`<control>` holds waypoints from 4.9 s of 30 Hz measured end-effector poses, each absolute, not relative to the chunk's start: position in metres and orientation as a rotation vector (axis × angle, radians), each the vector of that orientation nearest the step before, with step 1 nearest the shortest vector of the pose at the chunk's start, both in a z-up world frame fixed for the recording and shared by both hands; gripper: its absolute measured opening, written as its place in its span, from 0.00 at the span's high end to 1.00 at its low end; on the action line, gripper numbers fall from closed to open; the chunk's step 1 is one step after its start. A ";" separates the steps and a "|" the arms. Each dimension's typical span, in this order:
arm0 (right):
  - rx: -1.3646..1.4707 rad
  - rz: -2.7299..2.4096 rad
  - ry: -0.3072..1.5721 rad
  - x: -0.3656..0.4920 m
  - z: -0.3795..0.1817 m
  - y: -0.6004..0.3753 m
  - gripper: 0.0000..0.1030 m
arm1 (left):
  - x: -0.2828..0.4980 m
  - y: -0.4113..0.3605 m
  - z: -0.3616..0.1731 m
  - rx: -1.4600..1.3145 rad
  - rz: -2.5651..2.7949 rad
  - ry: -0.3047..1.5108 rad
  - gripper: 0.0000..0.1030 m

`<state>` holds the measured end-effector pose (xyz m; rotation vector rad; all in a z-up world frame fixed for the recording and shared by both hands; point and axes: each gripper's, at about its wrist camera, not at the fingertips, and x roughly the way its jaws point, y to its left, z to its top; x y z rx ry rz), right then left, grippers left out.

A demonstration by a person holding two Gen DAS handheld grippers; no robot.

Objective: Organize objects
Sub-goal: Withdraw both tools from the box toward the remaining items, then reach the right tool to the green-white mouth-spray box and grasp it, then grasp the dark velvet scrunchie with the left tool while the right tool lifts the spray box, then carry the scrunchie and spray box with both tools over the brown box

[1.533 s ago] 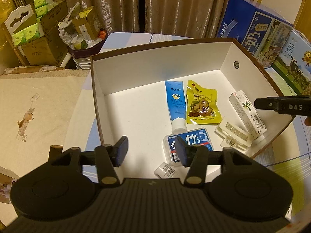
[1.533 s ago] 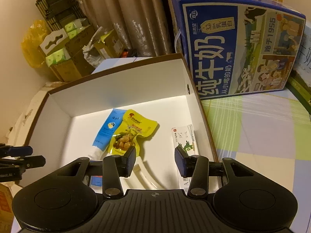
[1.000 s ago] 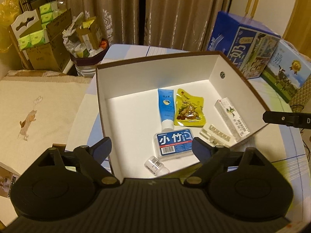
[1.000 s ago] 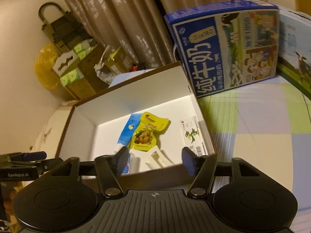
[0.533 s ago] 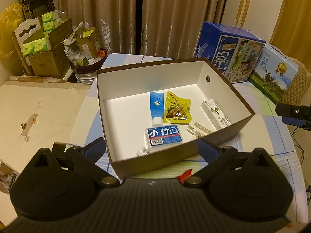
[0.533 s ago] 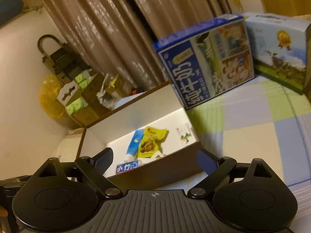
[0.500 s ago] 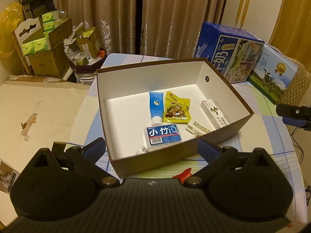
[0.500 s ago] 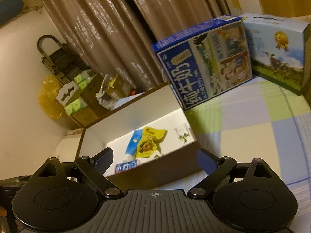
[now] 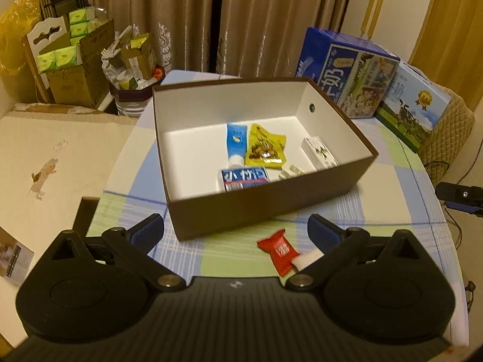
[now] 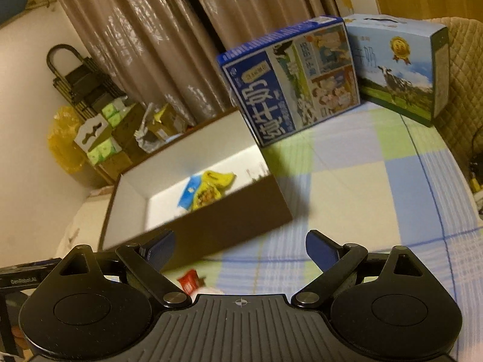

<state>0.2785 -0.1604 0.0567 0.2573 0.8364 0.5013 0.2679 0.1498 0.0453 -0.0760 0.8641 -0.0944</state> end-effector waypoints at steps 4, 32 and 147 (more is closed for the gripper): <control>0.216 0.494 0.863 0.265 0.050 -0.164 0.12 | 0.256 0.147 0.037 -0.086 -0.098 0.889 0.03; 0.041 0.434 1.079 0.207 -0.037 -0.158 0.21 | 0.207 0.113 -0.026 -0.055 -0.158 1.046 0.03; 0.121 0.667 0.925 0.298 0.025 -0.133 0.49 | 0.267 0.142 0.022 -0.049 -0.096 0.820 0.80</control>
